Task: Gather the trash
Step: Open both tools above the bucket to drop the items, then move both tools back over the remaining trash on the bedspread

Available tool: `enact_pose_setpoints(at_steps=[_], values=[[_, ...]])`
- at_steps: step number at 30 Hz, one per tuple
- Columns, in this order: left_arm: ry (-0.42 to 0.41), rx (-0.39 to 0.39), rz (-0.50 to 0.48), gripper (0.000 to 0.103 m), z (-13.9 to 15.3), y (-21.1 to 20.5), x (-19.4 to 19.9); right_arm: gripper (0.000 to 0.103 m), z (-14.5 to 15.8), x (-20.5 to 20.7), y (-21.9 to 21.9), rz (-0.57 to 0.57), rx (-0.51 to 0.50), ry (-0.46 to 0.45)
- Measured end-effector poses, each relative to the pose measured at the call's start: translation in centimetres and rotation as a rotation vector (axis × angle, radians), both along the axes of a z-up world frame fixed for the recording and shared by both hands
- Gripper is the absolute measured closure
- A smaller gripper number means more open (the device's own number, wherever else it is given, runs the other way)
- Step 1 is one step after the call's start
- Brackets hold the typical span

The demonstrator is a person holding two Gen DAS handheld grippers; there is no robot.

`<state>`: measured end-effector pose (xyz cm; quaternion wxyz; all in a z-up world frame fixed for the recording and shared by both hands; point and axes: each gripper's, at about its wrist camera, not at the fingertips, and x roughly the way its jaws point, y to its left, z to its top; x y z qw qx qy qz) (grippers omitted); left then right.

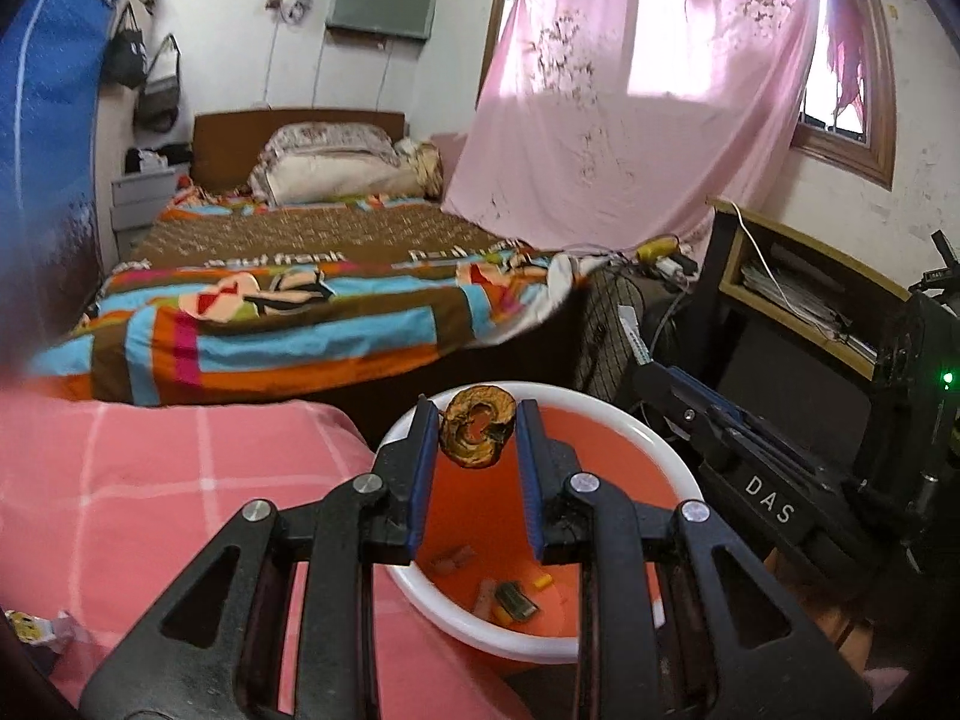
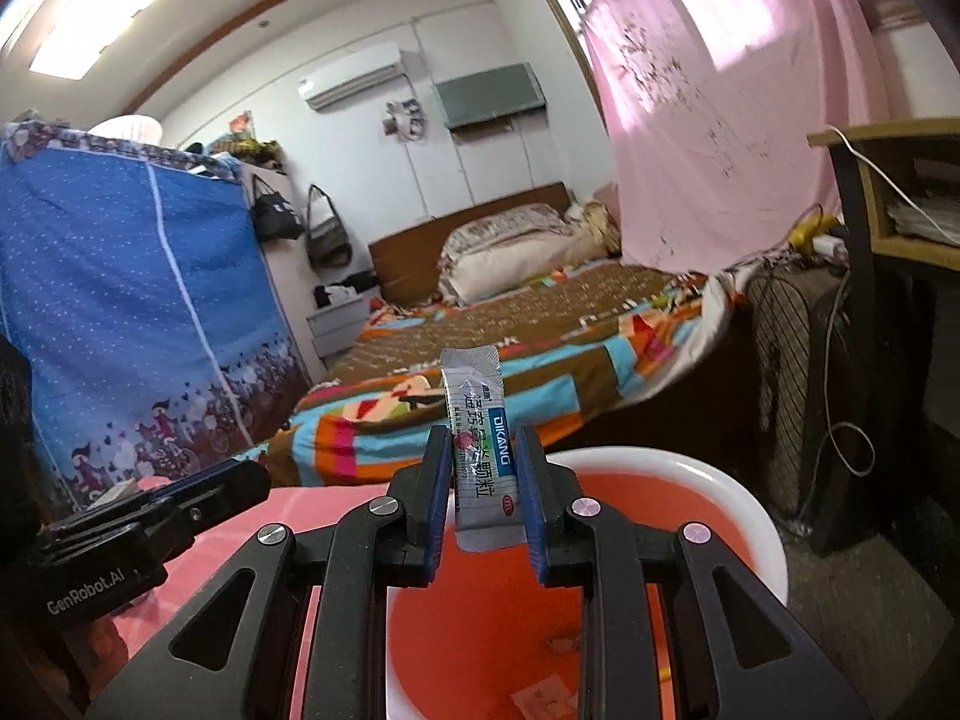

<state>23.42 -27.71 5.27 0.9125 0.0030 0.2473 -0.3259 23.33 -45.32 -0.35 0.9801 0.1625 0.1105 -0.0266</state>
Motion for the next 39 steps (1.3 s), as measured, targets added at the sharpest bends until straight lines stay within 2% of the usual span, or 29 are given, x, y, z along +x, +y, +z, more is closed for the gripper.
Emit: enact_pose_setpoints(at_steps=[5, 9, 13, 18, 21, 23, 26, 28, 29, 30, 32, 34, 36, 39], values=[[0.039, 0.035, -0.011, 0.071, -0.4, -1.4, 0.5, 0.082, -0.6, 0.2, -1.0, -0.019, 0.029, 0.048], [0.06, 0.035, -0.012, 0.058, -0.6, -1.9, 0.7, 0.081, -0.9, 0.4, -1.6, -0.027, 0.051, 0.081], [0.066, 0.022, 0.005, 0.054, -0.6, -1.7, 0.8, 0.074, -1.2, 0.4, -2.1, -0.036, 0.061, 0.095], [0.056, 0.012, 0.041, 0.049, -0.2, -0.9, 0.9, 0.069, -1.2, 0.1, -2.2, -0.042, 0.059, 0.089], [0.049, 0.003, 0.068, 0.045, 0.0, 0.0, 1.0, 0.063, -0.9, 0.1, -1.9, -0.045, 0.045, 0.072], [0.035, -0.003, 0.094, 0.041, 0.4, 1.0, 1.0, 0.059, -0.5, -0.1, -1.4, -0.046, 0.03, 0.046], [0.0, -0.014, 0.139, 0.03, 0.9, 2.6, 0.8, 0.054, 0.1, -0.2, -0.6, -0.046, 0.014, 0.013], [-0.028, -0.023, 0.175, 0.02, 1.4, 3.9, 0.6, 0.042, 0.6, -0.2, 0.1, -0.044, 0.005, -0.013], [-0.044, -0.03, 0.198, 0.018, 1.6, 4.7, 0.5, 0.03, 0.9, -0.2, 0.5, -0.04, 0.003, -0.031], [-0.059, -0.037, 0.221, 0.015, 1.9, 5.7, 0.3, 0.024, 1.1, -0.3, 0.9, -0.035, 0.002, -0.05], [-0.081, -0.053, 0.26, 0.01, 2.2, 7.4, 0.2, 0.021, 1.6, -0.3, 1.9, -0.028, -0.007, -0.086], [-0.102, -0.071, 0.302, 0.0, 2.5, 8.9, 0.0, 0.016, 2.0, -0.2, 3.0, -0.023, -0.02, -0.116], [-0.14, -0.099, 0.362, 0.0, 2.8, 10.9, -0.4, 0.003, 2.4, -0.2, 3.8, -0.019, -0.027, -0.146], [-0.18, -0.116, 0.429, 0.0, 3.0, 13.5, -1.0, 0.0, 2.8, -0.3, 5.4, -0.006, -0.033, -0.198]])
